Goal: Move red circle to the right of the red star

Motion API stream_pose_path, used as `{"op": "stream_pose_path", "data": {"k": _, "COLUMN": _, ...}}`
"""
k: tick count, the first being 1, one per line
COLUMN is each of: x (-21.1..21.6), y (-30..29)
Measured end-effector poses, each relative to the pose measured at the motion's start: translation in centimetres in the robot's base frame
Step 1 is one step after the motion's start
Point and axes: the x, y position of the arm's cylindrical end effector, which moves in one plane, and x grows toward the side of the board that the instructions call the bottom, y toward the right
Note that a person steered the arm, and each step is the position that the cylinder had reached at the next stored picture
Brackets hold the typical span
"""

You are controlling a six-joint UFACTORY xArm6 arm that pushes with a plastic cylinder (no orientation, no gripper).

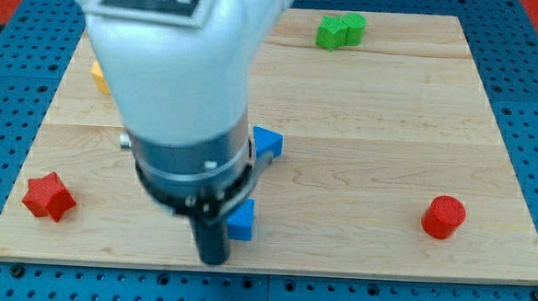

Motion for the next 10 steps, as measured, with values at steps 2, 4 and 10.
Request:
{"op": "stream_pose_path", "data": {"k": 2, "x": -8.2, "y": 6.0}}
{"op": "stream_pose_path", "data": {"k": 4, "x": -8.6, "y": 19.3}}
{"op": "stream_pose_path", "data": {"k": 10, "x": -1.9, "y": 6.8}}
